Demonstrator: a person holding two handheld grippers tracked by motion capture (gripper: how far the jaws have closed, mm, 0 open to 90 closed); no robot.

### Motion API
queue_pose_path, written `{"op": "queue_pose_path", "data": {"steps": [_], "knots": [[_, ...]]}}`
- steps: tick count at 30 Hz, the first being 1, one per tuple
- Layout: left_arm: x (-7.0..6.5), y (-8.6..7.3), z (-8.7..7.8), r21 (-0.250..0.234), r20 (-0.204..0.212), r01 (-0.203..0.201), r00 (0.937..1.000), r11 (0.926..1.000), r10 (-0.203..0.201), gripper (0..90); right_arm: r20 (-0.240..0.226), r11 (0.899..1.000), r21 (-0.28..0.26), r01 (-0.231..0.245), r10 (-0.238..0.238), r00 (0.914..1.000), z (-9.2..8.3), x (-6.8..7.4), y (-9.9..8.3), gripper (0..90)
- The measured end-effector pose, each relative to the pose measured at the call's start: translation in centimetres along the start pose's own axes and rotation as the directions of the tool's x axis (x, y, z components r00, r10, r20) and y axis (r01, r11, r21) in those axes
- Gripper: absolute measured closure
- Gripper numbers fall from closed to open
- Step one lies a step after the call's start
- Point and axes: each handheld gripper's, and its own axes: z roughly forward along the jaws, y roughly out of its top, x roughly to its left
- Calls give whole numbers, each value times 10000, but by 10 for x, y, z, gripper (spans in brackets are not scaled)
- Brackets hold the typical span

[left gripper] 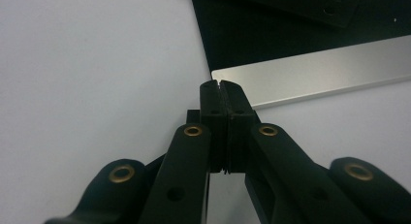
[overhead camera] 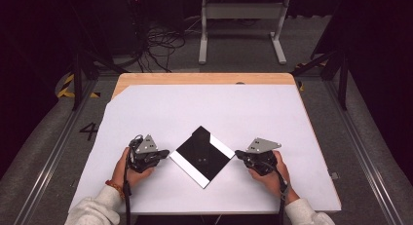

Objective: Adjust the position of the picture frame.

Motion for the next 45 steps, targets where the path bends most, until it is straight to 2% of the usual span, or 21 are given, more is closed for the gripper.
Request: {"op": "queue_pose_path", "data": {"steps": [2, 6, 9, 15, 20, 22, 29, 31, 33, 34, 35, 39, 45], "knots": [[4, 3, 1, -72, -93, -4, 10000, 10000, 3, 889, -87, 10000, 64, 9, -8, 10000, 2, 1, -2, 900], [7, 3, 8, 195, -105, 12, 9999, 9998, -10, 888, -182, 9997, 191, 140, -136, 9997, 6, 6, -4, 900], [8, 3, 10, 217, -131, -1, 9999, 9998, 4, 887, -242, 9997, 218, 142, -137, 9996, 7, 8, -5, 900], [9, 5, 16, 424, -109, -61, 9999, 9991, 66, 880, -249, 9989, 372, 300, -291, 9993, 10, 11, -6, 900], [9, 5, 17, 410, -181, -52, 9998, 9991, 60, 870, -158, 9992, 324, 238, -233, 9996, 9, 9, -6, 900], [9, 4, 16, 391, -221, -36, 9997, 9992, 45, 870, -55, 9994, 315, 169, -168, 9998, 8, 7, -5, 900], [-3, -1, 5, 168, 250, 63, 9997, 9998, -67, 887, 385, 9998, 180, -53, 46, 9992, 5, -4, -4, 900], [-8, -3, 2, 271, 134, -150, 9998, 9995, 147, 888, 481, 9997, 157, -175, 167, 9987, 4, -7, -4, 900], [-10, -4, -1, 280, 190, -171, 9997, 9995, 165, 887, 542, 9996, 161, -219, 210, 9983, 4, -10, -3, 900], [-12, -6, -3, 299, 323, -95, 9994, 9995, 86, 887, 542, 9996, 161, -219, 210, 9983, 4, -10, -3, 900], [-15, -8, -4, 404, 380, -221, 9991, 9989, 206, 886, 550, 9995, 131, -284, 276, 9981, 4, -13, -3, 900], [-17, -8, 0, 527, 416, -241, 9989, 9983, 220, 879, 507, 9992, 89, -402, 397, 9979, 10, -17, 1, 900], [-16, -7, 3, 441, 409, -220, 9990, 9988, 202, 876, 345, 9991, 338, -260, 249, 9991, 20, -13, 3, 900]]}}
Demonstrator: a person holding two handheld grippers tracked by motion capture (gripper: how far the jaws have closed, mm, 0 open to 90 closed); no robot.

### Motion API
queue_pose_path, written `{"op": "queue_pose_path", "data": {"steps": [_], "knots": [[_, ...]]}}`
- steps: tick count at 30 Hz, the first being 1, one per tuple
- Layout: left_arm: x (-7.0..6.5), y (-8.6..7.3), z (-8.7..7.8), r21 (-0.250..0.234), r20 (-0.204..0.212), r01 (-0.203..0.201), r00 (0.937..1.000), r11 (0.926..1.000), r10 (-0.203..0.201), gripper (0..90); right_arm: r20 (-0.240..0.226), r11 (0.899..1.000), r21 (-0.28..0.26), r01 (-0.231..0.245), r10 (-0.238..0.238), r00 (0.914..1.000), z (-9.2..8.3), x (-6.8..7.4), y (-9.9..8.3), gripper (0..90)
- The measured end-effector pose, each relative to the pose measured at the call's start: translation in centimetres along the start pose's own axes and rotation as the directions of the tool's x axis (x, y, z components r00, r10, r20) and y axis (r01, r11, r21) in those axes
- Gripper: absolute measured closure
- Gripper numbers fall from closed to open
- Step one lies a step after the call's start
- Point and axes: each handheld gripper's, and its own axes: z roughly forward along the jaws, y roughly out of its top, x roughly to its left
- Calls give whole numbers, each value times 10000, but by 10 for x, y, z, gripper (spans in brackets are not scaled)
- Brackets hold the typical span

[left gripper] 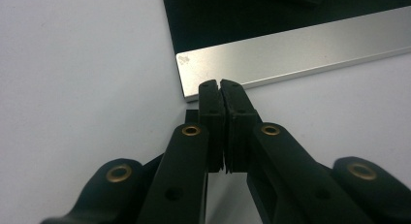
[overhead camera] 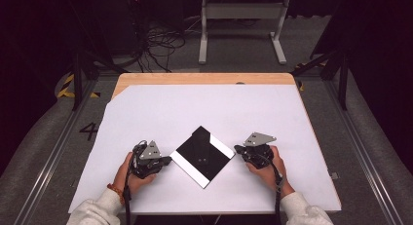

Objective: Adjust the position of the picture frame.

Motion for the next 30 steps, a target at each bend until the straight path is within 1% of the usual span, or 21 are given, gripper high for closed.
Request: {"op": "queue_pose_path", "data": {"steps": [1, 2, 4, 5, 7, 9, 10, 12, 14, 16, 20, 24, 27, 30], "knots": [[0, 0, 0, 0, 0, 0, 10000, 10000, 0, 875, 0, 10000, 0, 0, 0, 10000, 0, 0, 0, 900], [0, 1, 1, -26, -70, -33, 10000, 10000, 33, 874, -16, 9998, 99, 150, -150, 9999, 2, 2, -1, 900], [0, 3, 3, -36, -150, -57, 9999, 10000, 56, 871, -4, 9997, 155, 196, -196, 9998, 2, 3, -1, 900], [0, 3, 3, -36, -150, -57, 9999, 10000, 56, 871, -45, 9998, 162, 139, -139, 9999, 2, 3, -1, 900], [-2, 5, 5, 30, -232, -186, 9996, 9998, 187, 871, -129, 9998, 189, 94, -91, 9999, 3, 2, -2, 900], [-1, 6, 5, 10, -186, -179, 9997, 9998, 179, 873, -134, 9997, 198, 106, -103, 9999, 3, 2, -2, 900], [1, 5, 5, -25, -94, -129, 9999, 9999, 129, 874, -173, 9997, 207, 95, -92, 9998, 3, 1, -2, 900], [1, 5, 6, -48, -98, -102, 9999, 9999, 101, 874, -183, 9997, 209, 94, -90, 9998, 3, 0, -2, 900], [0, 7, 6, -8, -207, -217, 9996, 9998, 216, 874, -132, 9996, 222, 148, -145, 9998, 3, 0, -1, 892], [-1, 8, 8, 10, -359, -242, 9991, 9997, 243, 868, -77, 9996, 225, 159, -158, 9998, 4, 0, -1, 900], [2, 10, 10, -53, -295, -174, 9994, 9998, 173, 860, -144, 9995, 244, 179, -176, 9997, 3, -1, -1, 900], [5, 11, 12, -101, -292, -212, 9994, 9997, 209, 858, -87, 9995, 265, 145, -143, 9999, 2, 0, -2, 900], [8, 13, 15, -142, -298, -225, 9993, 9996, 221, 857, -192, 9995, 297, 129, -123, 9997, -1, 0, -3, 900], [8, 14, 16, -167, -325, -224, 9992, 9996, 219, 853, -219, 9993, 321, 209, -202, 9996, -2, 1, -4, 900]]}}
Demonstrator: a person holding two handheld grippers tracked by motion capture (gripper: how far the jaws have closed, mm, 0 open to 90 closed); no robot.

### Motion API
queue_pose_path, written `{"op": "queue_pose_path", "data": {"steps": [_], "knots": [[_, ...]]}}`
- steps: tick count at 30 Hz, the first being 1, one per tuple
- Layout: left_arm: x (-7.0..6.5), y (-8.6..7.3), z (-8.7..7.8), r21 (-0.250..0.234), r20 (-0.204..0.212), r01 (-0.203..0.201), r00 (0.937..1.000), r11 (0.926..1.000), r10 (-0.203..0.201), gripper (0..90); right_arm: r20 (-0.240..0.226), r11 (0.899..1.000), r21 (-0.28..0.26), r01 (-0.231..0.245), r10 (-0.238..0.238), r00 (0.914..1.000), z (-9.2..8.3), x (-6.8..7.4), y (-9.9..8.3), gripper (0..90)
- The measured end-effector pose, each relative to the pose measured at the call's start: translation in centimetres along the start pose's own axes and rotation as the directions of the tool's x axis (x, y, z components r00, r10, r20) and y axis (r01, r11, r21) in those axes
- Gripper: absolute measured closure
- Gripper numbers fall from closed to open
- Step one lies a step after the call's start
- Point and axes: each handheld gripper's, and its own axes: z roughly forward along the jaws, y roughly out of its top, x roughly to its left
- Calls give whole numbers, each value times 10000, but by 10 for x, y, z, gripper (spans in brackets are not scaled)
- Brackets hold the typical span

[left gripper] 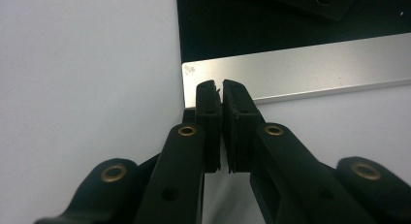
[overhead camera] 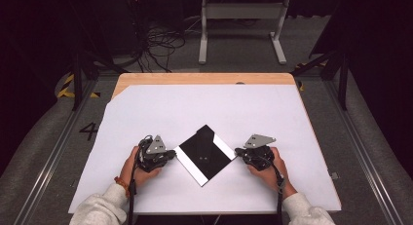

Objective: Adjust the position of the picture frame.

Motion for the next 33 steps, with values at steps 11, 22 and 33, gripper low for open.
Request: {"op": "queue_pose_path", "data": {"steps": [11, 22, 33], "knots": [[6, 7, 9, -34, -100, 32, 9999, 10000, -32, 861, -419, 9996, 130, 247, -242, 9988, -9, 5, -6, 900], [12, 17, 19, -66, 5, 191, 9998, 9998, -191, 879, -915, 9985, 208, 507, -486, 9946, -20, 15, -13, 900], [18, 26, 27, -18, 31, 294, 9996, 9996, -294, 892, -1346, 9973, 426, 596, -534, 9895, -26, 26, -14, 900]]}}
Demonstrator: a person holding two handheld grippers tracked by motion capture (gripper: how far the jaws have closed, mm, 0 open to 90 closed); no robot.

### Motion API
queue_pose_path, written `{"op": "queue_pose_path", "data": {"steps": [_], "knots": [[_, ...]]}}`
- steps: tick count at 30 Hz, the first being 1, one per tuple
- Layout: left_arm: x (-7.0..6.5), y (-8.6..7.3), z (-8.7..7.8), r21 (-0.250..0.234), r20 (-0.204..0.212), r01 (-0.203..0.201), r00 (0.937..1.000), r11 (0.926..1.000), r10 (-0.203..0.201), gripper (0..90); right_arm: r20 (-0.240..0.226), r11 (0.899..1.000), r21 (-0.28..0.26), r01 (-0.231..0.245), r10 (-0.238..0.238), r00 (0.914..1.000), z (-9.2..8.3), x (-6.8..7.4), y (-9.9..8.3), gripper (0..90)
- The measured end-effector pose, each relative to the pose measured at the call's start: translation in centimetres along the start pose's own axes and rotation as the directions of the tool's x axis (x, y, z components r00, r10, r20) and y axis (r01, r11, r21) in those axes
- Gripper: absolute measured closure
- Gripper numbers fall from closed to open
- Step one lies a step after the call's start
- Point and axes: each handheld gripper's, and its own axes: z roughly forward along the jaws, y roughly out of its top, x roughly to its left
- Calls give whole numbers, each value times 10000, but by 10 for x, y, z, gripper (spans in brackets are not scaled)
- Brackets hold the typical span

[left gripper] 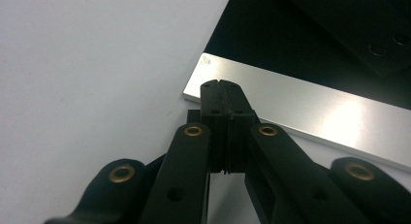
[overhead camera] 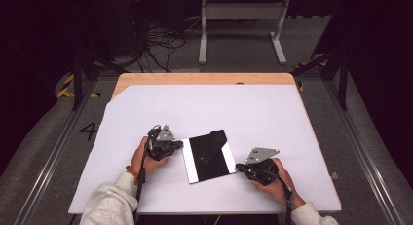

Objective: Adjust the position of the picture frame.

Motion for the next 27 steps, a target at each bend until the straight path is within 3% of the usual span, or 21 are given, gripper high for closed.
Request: {"op": "queue_pose_path", "data": {"steps": [7, 13, 18, 20, 22, 24, 27], "knots": [[2, 4, 4, 0, -68, 69, 10000, 10000, -69, 894, -212, 9995, 156, 265, -262, 9994, -2, 7, 1, 900], [1, 7, 6, 61, -320, -146, 9994, 9999, 148, 871, -270, 9993, 185, 321, -316, 9991, -3, 11, 0, 900], [0, 3, -4, 24, -73, 46, 10000, 10000, -45, 838, -178, 9997, 135, 191, -189, 9997, -3, 11, -1, 900], [-5, 0, -15, -288, 169, 146, 9998, 9995, -142, 840, -175, 9997, 133, 217, -214, 9996, -3, 11, 0, 898], [-18, -5, -27, -340, 272, -283, 9992, 9990, 293, 849, -58, 9999, 80, 112, -111, 9999, -3, 10, -1, 889], [-27, -10, -31, -267, 406, -401, 9983, 9988, 412, 849, 19, 9999, 81, 96, -96, 10000, -3, 8, -1, 897], [-30, -13, -29, -129, 416, -370, 9984, 9992, 375, 845, -40, 10000, 45, 9, -8, 10000, -2, 7, -1, 900]]}}
